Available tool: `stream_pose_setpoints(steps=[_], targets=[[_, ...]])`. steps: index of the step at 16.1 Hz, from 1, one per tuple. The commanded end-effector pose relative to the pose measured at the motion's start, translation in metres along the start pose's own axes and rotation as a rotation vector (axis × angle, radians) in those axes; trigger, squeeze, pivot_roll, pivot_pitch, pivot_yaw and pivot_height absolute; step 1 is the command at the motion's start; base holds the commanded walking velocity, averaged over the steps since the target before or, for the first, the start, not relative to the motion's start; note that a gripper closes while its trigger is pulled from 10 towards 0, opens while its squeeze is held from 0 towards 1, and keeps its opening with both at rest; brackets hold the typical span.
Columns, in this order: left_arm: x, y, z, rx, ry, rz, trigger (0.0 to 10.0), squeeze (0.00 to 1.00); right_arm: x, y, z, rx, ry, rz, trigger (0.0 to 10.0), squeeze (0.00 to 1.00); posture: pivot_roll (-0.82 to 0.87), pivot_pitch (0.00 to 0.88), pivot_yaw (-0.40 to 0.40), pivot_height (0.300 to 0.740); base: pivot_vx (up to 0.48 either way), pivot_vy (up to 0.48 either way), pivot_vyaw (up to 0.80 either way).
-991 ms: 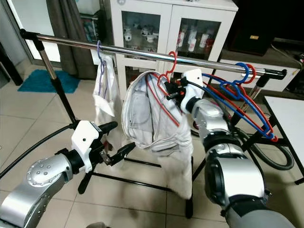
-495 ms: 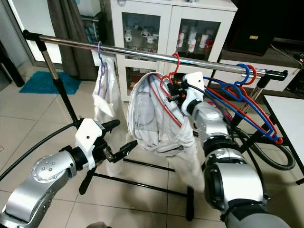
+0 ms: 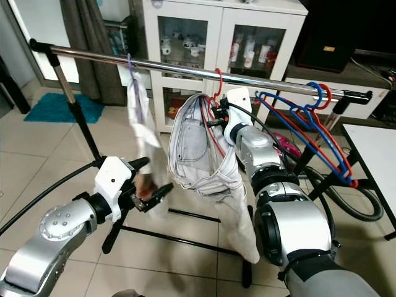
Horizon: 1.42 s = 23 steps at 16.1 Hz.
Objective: Hang hanger
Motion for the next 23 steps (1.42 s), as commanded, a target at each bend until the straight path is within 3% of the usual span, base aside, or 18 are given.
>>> stream_pose_setpoints(steps=[1, 3, 5, 8, 9, 12, 13, 14, 15, 16, 20, 23], targets=[[0.0, 0.01, -0.002, -0.002, 0.009, 0.089, 10.0, 0.04, -0.002, -0.002, 0.007, 0.007, -0.058, 0.007, 10.0, 1.0, 0.2, 0.0, -0.052, 0.74, 0.0, 0.0, 0.0], [0.0, 0.02, -0.001, -0.034, -0.013, 0.222, 10.0, 0.04, -0.015, -0.012, 0.01, 0.047, -0.191, 0.015, 10.0, 1.0, 0.2, 0.0, -0.057, 0.74, 0.0, 0.0, 0.0], [0.002, 0.021, 0.001, -0.074, -0.029, 0.258, 10.0, 0.04, -0.033, -0.013, 0.008, 0.048, -0.265, 0.039, 10.0, 1.0, 0.18, 0.0, -0.039, 0.74, 0.0, 0.0, 0.0], [0.008, 0.018, 0.007, -0.084, -0.065, 0.269, 10.0, 0.03, -0.088, -0.003, 0.002, -0.023, -0.356, 0.066, 10.0, 1.0, 0.15, 0.0, -0.006, 0.74, 0.0, 0.0, 0.0], [0.009, 0.019, 0.008, -0.072, -0.07, 0.266, 10.0, 0.04, -0.107, 0.0, -0.001, 0.005, -0.373, 0.051, 10.0, 1.0, 0.15, 0.0, 0.001, 0.74, 0.0, 0.0, 0.0], [0.011, 0.023, 0.012, -0.081, -0.085, 0.27, 10.0, 0.06, -0.139, -0.003, -0.014, 0.072, -0.357, -0.105, 10.0, 1.0, 0.13, 0.0, 0.023, 0.74, 0.0, 0.0, 0.0], [0.012, 0.024, 0.014, -0.102, -0.095, 0.279, 10.0, 0.06, -0.154, -0.006, -0.027, 0.102, -0.312, -0.211, 10.0, 1.0, 0.12, 0.0, 0.033, 0.74, 0.0, 0.0, 0.0], [0.013, 0.024, 0.013, -0.12, -0.093, 0.274, 10.0, 0.13, -0.168, -0.007, -0.044, 0.102, -0.216, -0.308, 10.0, 1.0, 0.11, 0.0, 0.043, 0.74, 0.0, 0.0, 0.0], [0.013, 0.023, 0.012, -0.134, -0.091, 0.268, 10.0, 0.34, -0.173, -0.005, -0.047, 0.105, -0.191, -0.336, 10.0, 1.0, 0.11, 0.0, 0.047, 0.74, 0.0, 0.0, 0.0], [0.013, 0.022, 0.011, -0.145, -0.088, 0.262, 10.0, 1.0, -0.176, -0.003, -0.048, 0.114, -0.165, -0.351, 10.0, 1.0, 0.11, 0.0, 0.049, 0.74, 0.244, 0.0, 0.0], [0.009, 0.019, 0.009, -0.156, -0.083, 0.275, 10.0, 1.0, -0.171, 0.003, -0.047, 0.087, -0.112, -0.312, 10.0, 1.0, 0.12, 0.0, 0.022, 0.74, 0.281, 0.0, 0.0], [0.006, 0.02, 0.008, -0.155, -0.083, 0.28, 10.0, 1.0, -0.166, 0.008, -0.043, 0.073, -0.102, -0.282, 10.0, 1.0, 0.13, 0.0, 0.016, 0.74, 0.319, 0.0, 0.73]])
Point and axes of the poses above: a point about 5 cm out from each wrist's last joint towards the gripper, its own x axis pointing out of the wrist towards the gripper, its own z axis along the axis of the wrist's last joint, y = z × x, the point moved 2 cm from there along x, pointing out of the wrist towards the gripper, and after that the axes turned 1 degree about -x, right-handed, at the moved point
